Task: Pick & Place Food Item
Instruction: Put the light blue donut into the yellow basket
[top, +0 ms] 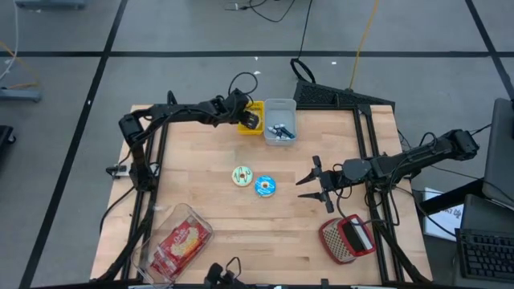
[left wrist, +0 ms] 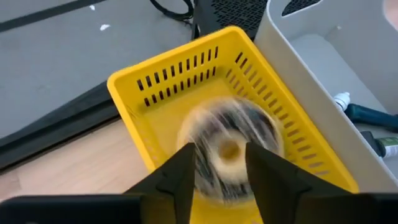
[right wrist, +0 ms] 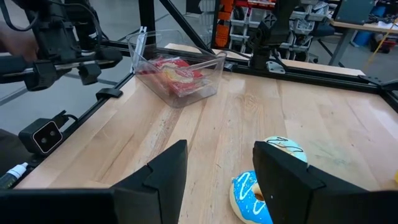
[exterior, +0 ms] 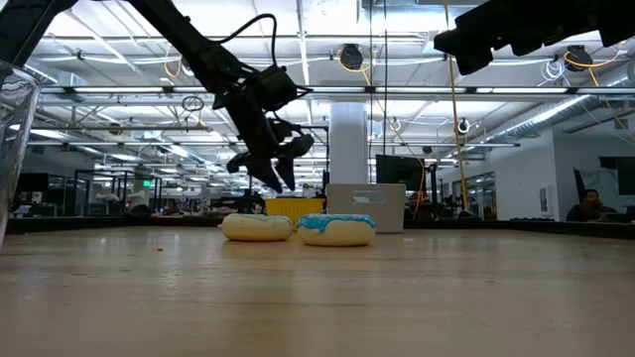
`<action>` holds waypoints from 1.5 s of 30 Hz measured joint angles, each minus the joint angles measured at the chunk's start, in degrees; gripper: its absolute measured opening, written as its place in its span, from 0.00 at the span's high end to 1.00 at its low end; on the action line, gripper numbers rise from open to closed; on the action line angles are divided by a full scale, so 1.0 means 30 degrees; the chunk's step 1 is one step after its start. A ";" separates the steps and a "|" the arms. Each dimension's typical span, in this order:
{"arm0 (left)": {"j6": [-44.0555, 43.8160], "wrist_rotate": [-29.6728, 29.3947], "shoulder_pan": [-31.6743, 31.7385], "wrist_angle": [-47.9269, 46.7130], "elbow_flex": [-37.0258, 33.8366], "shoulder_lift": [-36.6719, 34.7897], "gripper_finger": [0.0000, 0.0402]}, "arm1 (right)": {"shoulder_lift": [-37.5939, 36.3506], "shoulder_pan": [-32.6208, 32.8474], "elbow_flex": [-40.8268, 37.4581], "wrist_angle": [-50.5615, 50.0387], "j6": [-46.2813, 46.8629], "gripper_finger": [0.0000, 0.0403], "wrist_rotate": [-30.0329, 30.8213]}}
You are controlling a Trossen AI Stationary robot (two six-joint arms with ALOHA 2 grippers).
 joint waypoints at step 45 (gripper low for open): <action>-0.1301 0.0772 -0.9545 -1.0336 -0.0029 -0.0810 0.42 | 0.0007 -0.0006 0.0000 -0.0006 0.0007 0.58 -0.0007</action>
